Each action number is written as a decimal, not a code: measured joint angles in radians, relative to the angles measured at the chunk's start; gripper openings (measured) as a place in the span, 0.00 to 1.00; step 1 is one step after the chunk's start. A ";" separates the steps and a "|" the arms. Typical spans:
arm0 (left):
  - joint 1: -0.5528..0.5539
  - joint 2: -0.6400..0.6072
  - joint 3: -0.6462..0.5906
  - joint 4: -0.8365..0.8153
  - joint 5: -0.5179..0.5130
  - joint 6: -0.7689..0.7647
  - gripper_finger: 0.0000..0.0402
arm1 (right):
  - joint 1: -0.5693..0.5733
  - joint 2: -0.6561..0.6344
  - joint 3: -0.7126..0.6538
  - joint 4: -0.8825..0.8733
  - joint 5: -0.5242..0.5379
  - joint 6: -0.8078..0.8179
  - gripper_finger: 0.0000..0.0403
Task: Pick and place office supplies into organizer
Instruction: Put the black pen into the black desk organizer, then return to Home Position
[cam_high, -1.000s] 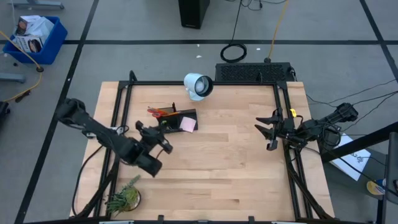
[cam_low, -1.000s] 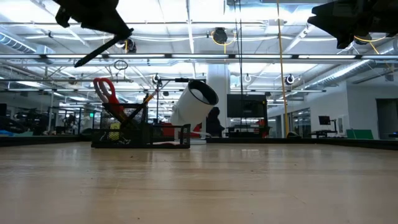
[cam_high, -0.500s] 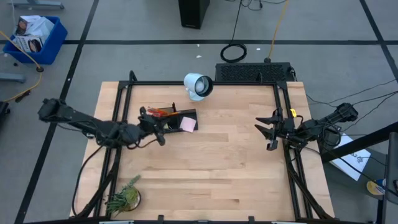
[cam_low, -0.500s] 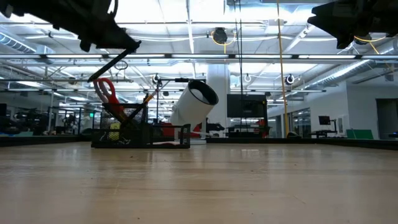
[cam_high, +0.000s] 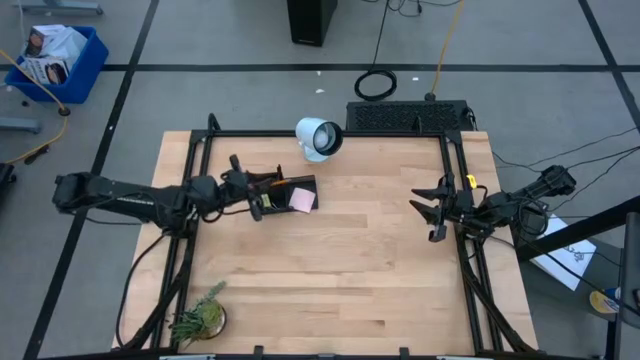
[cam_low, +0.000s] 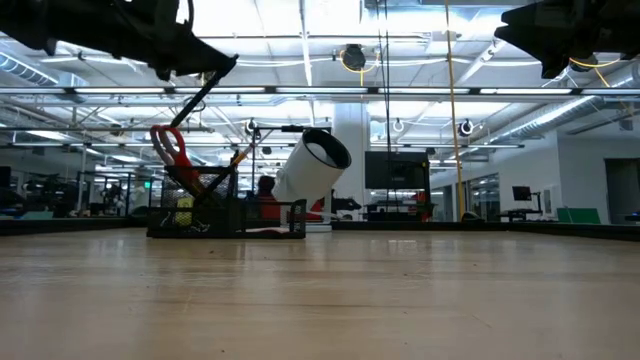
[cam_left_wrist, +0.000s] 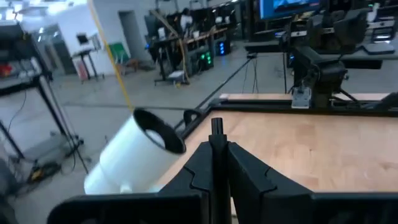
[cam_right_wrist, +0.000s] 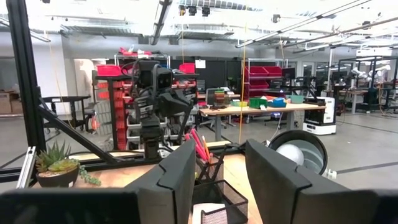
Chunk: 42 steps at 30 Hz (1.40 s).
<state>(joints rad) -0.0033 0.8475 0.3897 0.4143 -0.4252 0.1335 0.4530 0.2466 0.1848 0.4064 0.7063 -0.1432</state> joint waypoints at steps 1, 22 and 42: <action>0.015 0.010 0.000 0.019 0.023 0.020 0.08 | 0.000 0.000 0.000 0.000 0.000 0.000 0.32; 0.397 0.323 -0.190 0.696 0.531 0.041 0.08 | 0.000 0.000 0.000 0.000 0.000 0.000 0.32; 0.417 0.561 -0.190 0.822 0.583 -0.050 0.23 | 0.000 0.000 0.000 0.000 0.000 0.000 0.32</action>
<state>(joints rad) 0.4138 1.4082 0.2001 1.2364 0.1581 0.0837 0.4526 0.2462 0.1848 0.4061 0.7059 -0.1432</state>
